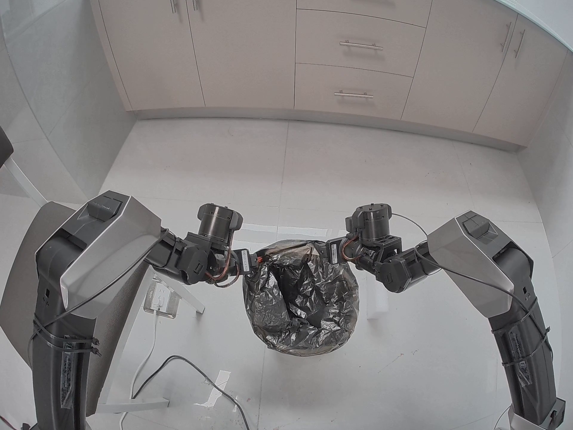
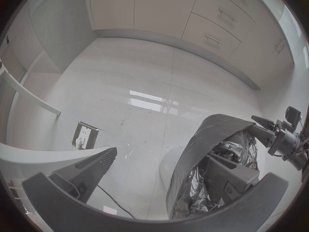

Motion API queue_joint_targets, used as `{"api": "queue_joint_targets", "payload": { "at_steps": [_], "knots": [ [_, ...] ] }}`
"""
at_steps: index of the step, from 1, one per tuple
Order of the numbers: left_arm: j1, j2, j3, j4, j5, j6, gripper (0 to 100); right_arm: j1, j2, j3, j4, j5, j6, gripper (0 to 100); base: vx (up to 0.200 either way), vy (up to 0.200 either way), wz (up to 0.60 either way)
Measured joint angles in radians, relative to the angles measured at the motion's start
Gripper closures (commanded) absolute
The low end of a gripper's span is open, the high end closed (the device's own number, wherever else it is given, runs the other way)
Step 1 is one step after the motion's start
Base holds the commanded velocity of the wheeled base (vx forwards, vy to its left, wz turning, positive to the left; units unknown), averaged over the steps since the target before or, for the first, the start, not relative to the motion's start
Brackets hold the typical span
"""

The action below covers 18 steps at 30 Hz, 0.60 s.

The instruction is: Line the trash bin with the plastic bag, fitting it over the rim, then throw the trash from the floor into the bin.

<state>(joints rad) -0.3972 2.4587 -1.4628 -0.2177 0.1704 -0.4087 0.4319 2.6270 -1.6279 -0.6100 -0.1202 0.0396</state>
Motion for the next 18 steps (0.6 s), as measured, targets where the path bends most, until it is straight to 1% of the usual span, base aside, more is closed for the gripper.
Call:
{"api": "queue_joint_targets", "payload": {
  "at_steps": [13, 18],
  "knots": [
    [0.001, 0.031, -0.017, 0.007, 0.000, 0.000, 0, -0.013, 0.051, -0.041, 0.003, -0.001, -0.005, 0, 0.000, 0.000, 0.00],
    [0.008, 0.043, -0.041, 0.040, -0.001, -0.001, 0, -0.023, 0.066, -0.056, 0.004, -0.001, -0.005, 0, 0.000, 0.000, 0.00]
  ]
}}
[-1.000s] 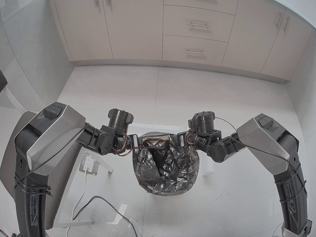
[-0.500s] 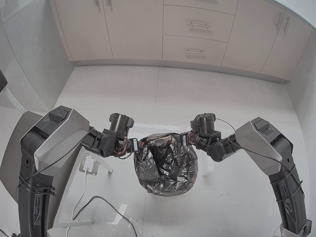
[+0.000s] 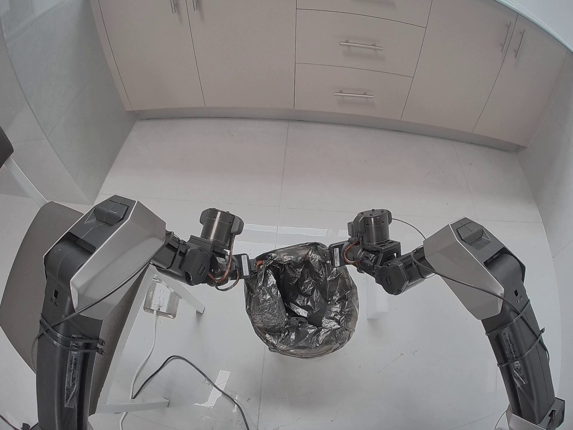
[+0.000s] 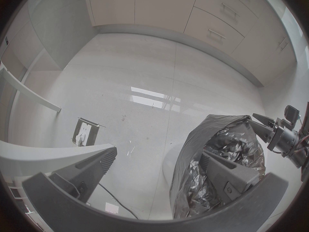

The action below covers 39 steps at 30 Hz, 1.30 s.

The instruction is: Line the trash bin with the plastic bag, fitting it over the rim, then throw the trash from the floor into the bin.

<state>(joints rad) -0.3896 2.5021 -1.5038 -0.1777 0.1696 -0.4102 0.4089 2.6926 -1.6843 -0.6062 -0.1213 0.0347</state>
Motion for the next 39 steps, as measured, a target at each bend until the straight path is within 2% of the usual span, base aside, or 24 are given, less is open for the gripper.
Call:
{"api": "queue_joint_targets", "payload": {
  "at_steps": [26, 30, 39],
  "knots": [
    [0.013, 0.053, -0.017, 0.010, 0.004, -0.006, 0, -0.019, 0.021, -0.035, -0.003, -0.040, 0.004, 0, 0.000, 0.000, 0.00],
    [0.017, 0.025, 0.003, 0.009, 0.005, -0.013, 0, -0.012, -0.024, 0.017, -0.009, -0.041, 0.008, 0, 0.000, 0.000, 0.00],
    [0.019, -0.136, 0.145, 0.001, 0.002, -0.044, 0, 0.037, -0.170, 0.278, -0.075, -0.040, 0.006, 0, 0.000, 0.000, 0.00]
  ]
}}
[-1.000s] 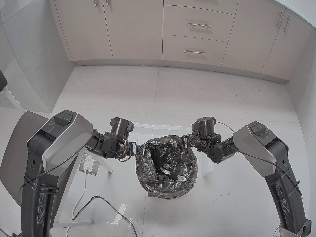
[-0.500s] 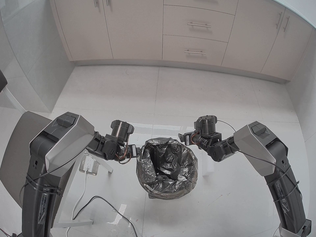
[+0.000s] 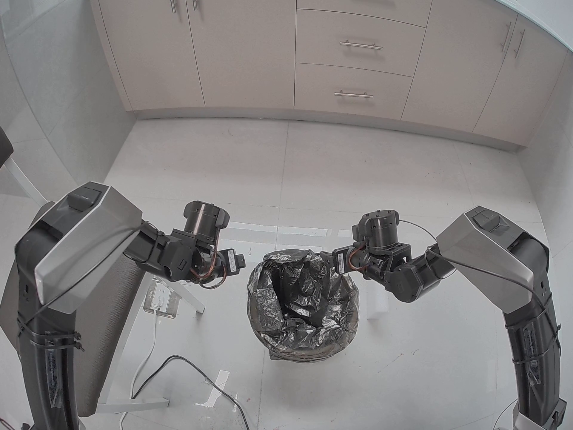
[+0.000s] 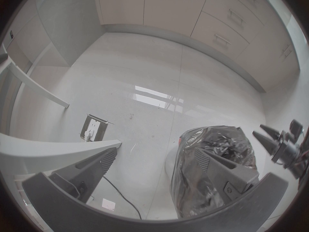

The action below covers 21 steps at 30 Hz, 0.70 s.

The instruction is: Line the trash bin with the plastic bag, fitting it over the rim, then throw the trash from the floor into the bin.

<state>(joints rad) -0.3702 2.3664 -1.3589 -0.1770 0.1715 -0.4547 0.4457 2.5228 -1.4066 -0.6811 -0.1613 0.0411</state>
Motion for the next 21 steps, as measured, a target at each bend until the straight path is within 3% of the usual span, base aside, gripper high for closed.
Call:
{"api": "queue_joint_targets", "payload": {
  "at_steps": [10, 21],
  "knots": [
    [-0.076, -0.137, 0.198, -0.064, -0.009, -0.025, 0, 0.043, -0.104, 0.269, -0.191, 0.003, -0.002, 0, 0.000, 0.000, 0.00],
    [-0.182, -0.082, 0.203, -0.096, 0.001, -0.021, 0, 0.046, -0.127, 0.360, -0.274, 0.008, 0.004, 0, 0.000, 0.000, 0.00]
  ]
}}
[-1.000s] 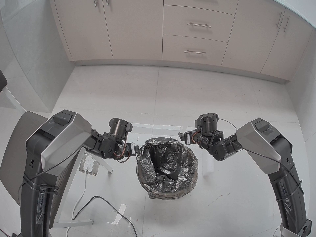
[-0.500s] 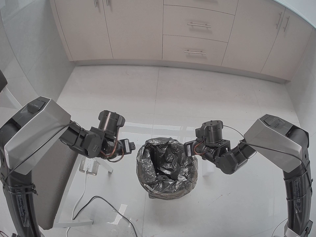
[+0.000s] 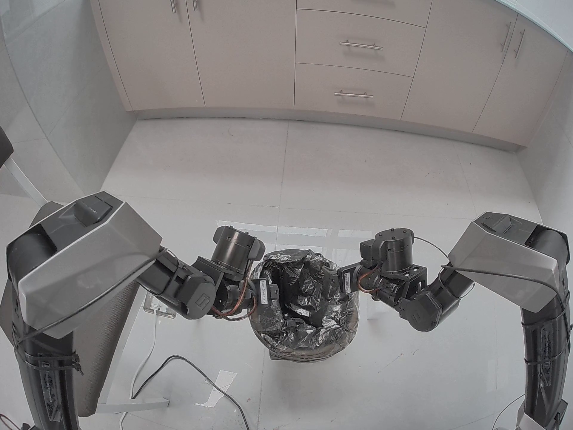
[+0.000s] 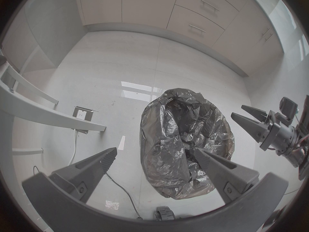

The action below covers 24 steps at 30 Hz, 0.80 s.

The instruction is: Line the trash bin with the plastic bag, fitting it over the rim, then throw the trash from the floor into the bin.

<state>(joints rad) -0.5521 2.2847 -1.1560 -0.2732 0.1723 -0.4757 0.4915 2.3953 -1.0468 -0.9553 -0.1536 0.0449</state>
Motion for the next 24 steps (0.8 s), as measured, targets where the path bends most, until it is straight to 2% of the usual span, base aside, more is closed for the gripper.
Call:
{"api": "queue_joint_targets", "payload": {
  "at_steps": [6, 10, 24],
  "knots": [
    [-0.001, 0.075, -0.087, 0.009, 0.009, 0.023, 0, -0.006, 0.009, 0.013, -0.023, 0.003, 0.005, 0, 0.000, 0.000, 0.00],
    [0.021, 0.133, -0.129, 0.010, 0.044, 0.079, 0, -0.008, 0.025, 0.020, -0.065, 0.004, 0.007, 0, 0.000, 0.000, 0.00],
    [0.044, 0.229, -0.150, 0.008, 0.061, 0.113, 0, -0.012, 0.059, 0.026, -0.081, 0.023, 0.008, 0, 0.000, 0.000, 0.00]
  ]
}}
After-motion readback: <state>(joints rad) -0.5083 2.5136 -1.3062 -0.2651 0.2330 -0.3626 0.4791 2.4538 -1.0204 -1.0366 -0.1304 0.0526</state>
